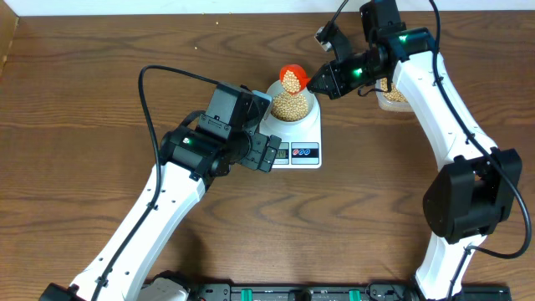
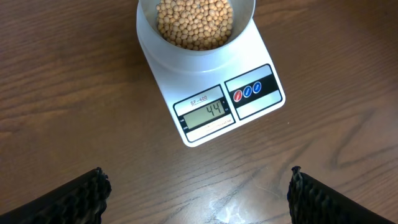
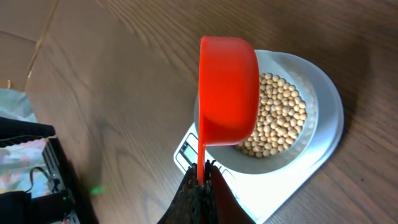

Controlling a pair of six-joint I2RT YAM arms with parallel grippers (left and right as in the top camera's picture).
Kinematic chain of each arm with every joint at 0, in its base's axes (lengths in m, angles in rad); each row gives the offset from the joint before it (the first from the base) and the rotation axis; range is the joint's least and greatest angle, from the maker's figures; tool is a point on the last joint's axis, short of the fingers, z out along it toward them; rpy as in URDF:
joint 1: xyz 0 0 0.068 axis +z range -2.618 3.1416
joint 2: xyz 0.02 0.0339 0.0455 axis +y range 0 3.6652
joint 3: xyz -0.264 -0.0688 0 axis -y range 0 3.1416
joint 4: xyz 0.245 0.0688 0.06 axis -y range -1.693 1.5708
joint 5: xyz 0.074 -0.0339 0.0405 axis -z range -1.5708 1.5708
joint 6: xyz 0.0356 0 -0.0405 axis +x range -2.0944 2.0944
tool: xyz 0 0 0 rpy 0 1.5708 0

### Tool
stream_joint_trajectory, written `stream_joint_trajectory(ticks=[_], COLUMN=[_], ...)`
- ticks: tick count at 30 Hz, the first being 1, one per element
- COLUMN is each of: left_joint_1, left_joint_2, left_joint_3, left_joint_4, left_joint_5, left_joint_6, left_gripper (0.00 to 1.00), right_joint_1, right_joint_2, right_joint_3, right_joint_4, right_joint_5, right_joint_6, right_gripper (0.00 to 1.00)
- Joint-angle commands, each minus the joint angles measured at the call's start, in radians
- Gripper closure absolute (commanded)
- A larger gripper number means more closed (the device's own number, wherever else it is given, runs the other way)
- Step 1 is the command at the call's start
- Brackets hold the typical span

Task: Scoop item into bowl and weigh 50g on scale
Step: 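Tilt the red scoop over the grey bowl to pour soybeans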

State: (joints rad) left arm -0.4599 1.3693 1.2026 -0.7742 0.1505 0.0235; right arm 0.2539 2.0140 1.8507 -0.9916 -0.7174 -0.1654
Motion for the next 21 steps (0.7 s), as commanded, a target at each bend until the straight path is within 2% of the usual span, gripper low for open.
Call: stream_joint_trajectory(ticks=[1, 21], left_joint_1=[0.005, 0.005], left_joint_2=[0.003, 0.003], left_joint_3=[-0.008, -0.008], left_joint_4=[0.000, 0.000], left_joint_5=[-0.009, -0.009], left_joint_6=[0.001, 0.001], left_gripper=[0.06, 0.07], right_joint_1=[0.010, 0.070], right_joint_2=[-0.023, -0.023], right_joint_3=[0.020, 0.020], right_joint_4=[-0.003, -0.005], right_joint_5=[0.031, 0.219], right_joint_6=[0.004, -0.001], right_gripper=[0.99, 0.99])
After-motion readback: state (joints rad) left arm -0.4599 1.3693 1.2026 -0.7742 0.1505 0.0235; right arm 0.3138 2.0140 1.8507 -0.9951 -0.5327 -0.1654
